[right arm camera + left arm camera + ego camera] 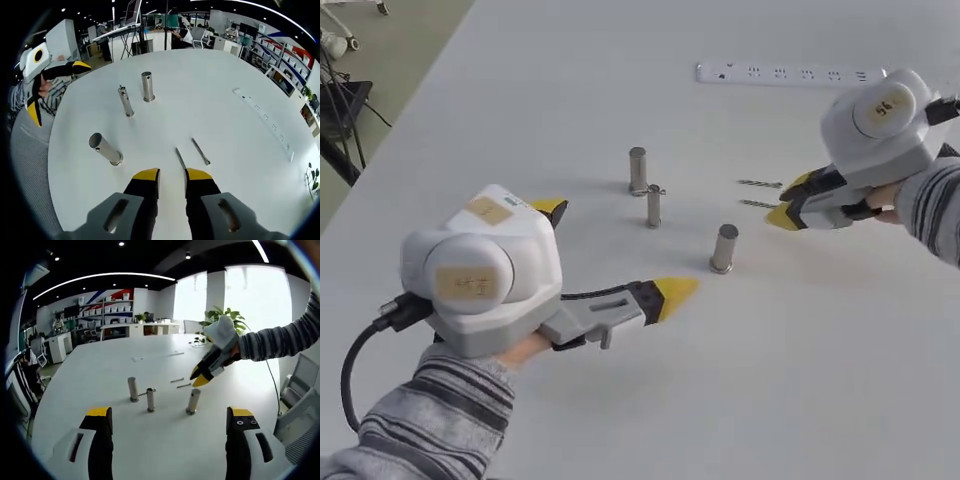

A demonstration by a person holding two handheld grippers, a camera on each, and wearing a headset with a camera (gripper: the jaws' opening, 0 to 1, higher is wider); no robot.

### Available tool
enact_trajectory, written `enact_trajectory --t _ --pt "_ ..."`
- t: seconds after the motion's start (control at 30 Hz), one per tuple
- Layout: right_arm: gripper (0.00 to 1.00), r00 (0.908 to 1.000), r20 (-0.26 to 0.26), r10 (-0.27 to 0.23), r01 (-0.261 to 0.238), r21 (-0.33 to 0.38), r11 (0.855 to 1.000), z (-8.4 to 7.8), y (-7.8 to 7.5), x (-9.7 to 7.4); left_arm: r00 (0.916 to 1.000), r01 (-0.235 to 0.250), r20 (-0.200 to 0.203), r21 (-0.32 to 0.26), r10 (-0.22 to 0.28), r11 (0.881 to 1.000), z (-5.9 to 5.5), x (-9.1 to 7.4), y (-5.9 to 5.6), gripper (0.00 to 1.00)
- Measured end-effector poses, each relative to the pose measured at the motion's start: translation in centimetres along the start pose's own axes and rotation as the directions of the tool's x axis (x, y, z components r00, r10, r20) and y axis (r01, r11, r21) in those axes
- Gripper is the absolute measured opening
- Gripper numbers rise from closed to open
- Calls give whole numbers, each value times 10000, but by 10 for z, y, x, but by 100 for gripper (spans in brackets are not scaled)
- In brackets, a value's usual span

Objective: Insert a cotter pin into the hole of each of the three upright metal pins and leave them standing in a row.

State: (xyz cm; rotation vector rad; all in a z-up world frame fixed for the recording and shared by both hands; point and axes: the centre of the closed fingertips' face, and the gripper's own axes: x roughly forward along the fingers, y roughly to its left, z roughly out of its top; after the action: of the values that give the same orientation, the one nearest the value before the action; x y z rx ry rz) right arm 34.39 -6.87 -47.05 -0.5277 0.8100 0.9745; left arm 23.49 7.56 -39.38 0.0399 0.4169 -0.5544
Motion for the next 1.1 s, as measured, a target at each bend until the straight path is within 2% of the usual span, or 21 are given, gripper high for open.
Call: enact_trajectory --t 0.47,0.73,1.0,1.07,1.1 --pt "10 9964 -794 293 -310 -192 9993 -9 -15 15 9998 124 -161 -3 -124 9999 -5 4 0 91" --pt "6 9920 -1164 497 -529 -242 9983 -13 -19 19 9995 174 -245 -4 -174 9998 -6 4 1 90" --pt "0 9859 -1584 536 -680 -869 9939 -14 -18 18 9996 142 -244 -44 -143 9999 -6 4 1 89" --pt "0 9845 -1674 524 -719 -1125 9910 -14 -18 19 9995 139 -273 -36 -140 9999 -7 3 1 89" --pt "0 9827 -1776 517 -802 -1572 9843 -14 -18 18 9995 137 -291 -42 -139 9999 -7 3 1 89"
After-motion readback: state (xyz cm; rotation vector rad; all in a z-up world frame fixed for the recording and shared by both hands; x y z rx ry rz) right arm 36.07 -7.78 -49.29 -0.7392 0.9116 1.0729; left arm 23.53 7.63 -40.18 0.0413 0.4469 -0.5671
